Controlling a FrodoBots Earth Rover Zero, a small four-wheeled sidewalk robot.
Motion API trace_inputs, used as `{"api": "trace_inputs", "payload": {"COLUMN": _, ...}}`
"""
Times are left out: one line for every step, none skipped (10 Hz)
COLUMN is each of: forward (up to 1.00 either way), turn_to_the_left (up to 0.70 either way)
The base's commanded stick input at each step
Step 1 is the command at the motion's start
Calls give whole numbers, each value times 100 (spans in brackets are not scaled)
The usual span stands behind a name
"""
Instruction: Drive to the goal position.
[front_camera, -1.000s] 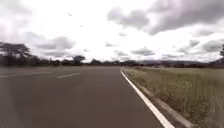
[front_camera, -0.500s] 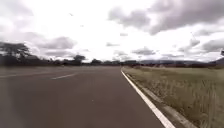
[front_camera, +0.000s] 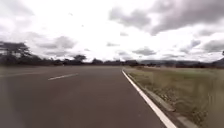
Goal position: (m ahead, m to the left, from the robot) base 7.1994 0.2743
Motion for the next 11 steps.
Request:
{"api": "trace_inputs", "payload": {"forward": 70, "turn_to_the_left": -11}}
{"api": "trace_inputs", "payload": {"forward": 70, "turn_to_the_left": -14}}
{"api": "trace_inputs", "payload": {"forward": 70, "turn_to_the_left": -14}}
{"api": "trace_inputs", "payload": {"forward": 70, "turn_to_the_left": -14}}
{"api": "trace_inputs", "payload": {"forward": 70, "turn_to_the_left": -14}}
{"api": "trace_inputs", "payload": {"forward": 70, "turn_to_the_left": -14}}
{"api": "trace_inputs", "payload": {"forward": 70, "turn_to_the_left": -9}}
{"api": "trace_inputs", "payload": {"forward": 70, "turn_to_the_left": -3}}
{"api": "trace_inputs", "payload": {"forward": 70, "turn_to_the_left": 0}}
{"api": "trace_inputs", "payload": {"forward": 70, "turn_to_the_left": 0}}
{"api": "trace_inputs", "payload": {"forward": 70, "turn_to_the_left": 0}}
